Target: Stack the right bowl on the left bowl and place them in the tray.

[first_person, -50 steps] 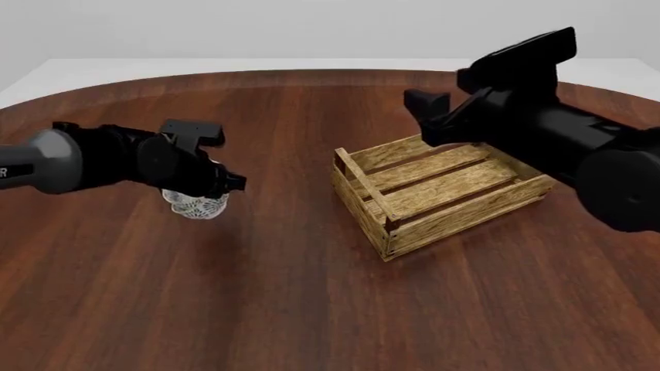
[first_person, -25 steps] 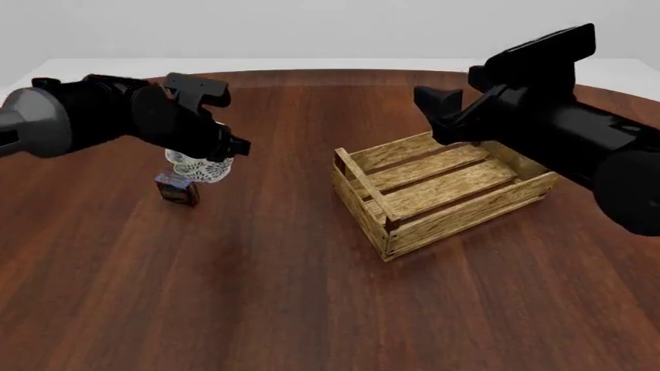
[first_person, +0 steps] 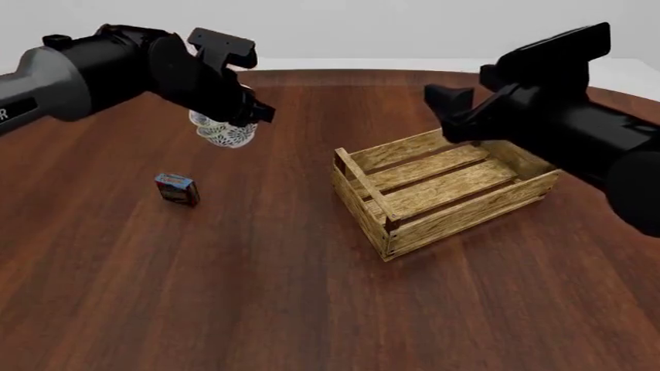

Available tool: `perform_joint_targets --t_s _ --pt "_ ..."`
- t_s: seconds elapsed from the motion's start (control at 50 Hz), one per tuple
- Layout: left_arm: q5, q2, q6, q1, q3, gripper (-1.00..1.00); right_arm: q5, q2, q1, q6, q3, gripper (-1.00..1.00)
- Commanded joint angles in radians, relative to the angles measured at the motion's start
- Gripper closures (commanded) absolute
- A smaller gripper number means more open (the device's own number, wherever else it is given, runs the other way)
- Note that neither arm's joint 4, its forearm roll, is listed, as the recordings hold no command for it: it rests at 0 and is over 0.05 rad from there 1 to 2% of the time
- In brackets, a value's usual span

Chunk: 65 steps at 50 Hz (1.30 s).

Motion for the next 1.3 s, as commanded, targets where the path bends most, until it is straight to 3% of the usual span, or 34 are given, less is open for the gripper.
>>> perform_joint_targets --t_s 0.02,0.44,0.96,1.3 --pt "0.024 0.019 0.0 -0.039 -0.109 1.0 0.016 -0.016 -0.026 0.01 -0.008 -1.0" --pt "0.062 0.162 -0.036 -0.167 -0.317 1.0 0.041 0.003 -0.087 0.02 -0.055 -1.0" --pt "0.124 0.321 -0.046 -0.227 -0.533 1.0 0.006 0.06 -0.153 0.046 -0.078 -1.0" --pt "0.153 0.389 -0.057 -0.27 -0.629 1.0 -0.027 0.072 -0.197 0.049 -0.061 -1.0"
